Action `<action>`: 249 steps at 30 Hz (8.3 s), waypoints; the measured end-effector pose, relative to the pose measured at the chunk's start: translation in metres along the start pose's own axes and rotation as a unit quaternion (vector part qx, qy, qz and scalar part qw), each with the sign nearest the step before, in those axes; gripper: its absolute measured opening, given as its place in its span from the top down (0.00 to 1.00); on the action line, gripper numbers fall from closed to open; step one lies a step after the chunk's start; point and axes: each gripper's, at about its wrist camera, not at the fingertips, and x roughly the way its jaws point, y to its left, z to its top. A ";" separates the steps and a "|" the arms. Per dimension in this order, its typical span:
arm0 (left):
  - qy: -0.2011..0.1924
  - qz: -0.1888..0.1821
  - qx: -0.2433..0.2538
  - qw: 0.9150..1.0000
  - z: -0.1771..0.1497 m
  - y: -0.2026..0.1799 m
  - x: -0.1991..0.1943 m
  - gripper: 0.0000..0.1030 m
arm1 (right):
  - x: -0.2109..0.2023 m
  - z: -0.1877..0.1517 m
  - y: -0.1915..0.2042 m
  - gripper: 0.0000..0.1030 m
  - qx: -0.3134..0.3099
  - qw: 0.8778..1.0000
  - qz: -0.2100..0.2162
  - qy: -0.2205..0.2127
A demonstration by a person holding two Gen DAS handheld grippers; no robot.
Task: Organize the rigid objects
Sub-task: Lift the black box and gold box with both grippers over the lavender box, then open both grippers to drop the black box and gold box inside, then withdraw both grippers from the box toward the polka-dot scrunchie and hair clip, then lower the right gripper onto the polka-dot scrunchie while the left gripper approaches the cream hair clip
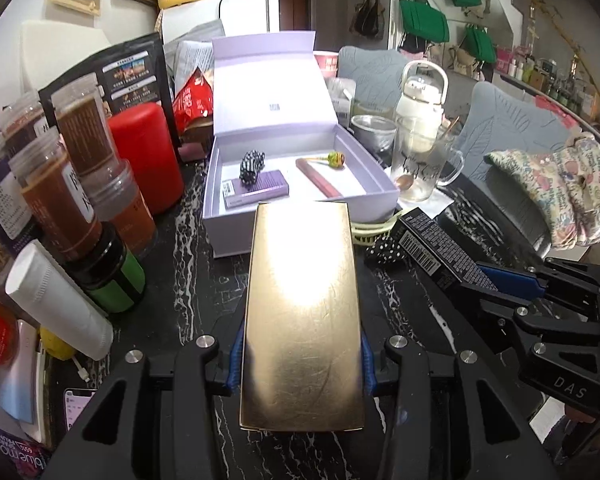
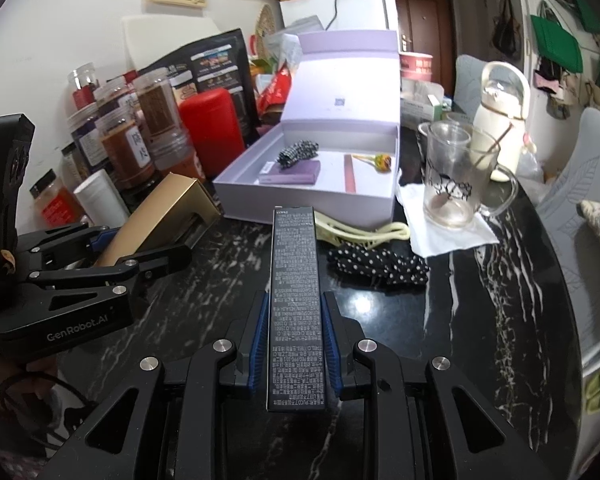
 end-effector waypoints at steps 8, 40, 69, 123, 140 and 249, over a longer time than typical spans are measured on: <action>-0.034 -0.005 0.009 0.999 0.019 0.001 -0.012 0.58 | -0.011 0.015 0.008 0.76 -0.012 1.000 0.011 -0.017; -0.084 -0.011 0.013 0.996 0.132 0.023 0.039 0.58 | 0.028 0.127 -0.017 0.76 -0.060 0.997 0.008 -0.055; -0.007 0.021 -0.030 0.999 0.175 0.086 0.162 0.58 | 0.142 0.201 -0.058 0.75 -0.025 0.999 -0.009 -0.023; 0.085 0.038 -0.027 0.995 0.160 0.072 0.209 0.20 | 0.201 0.182 -0.068 0.68 -0.028 0.995 -0.083 0.054; 0.007 0.038 -0.023 0.999 0.180 0.061 0.139 0.20 | 0.139 0.203 -0.066 0.65 -0.011 0.996 -0.092 -0.017; 0.059 -0.044 -0.036 0.997 0.047 0.031 0.103 0.05 | 0.138 0.035 -0.078 0.00 0.043 0.990 -0.088 0.103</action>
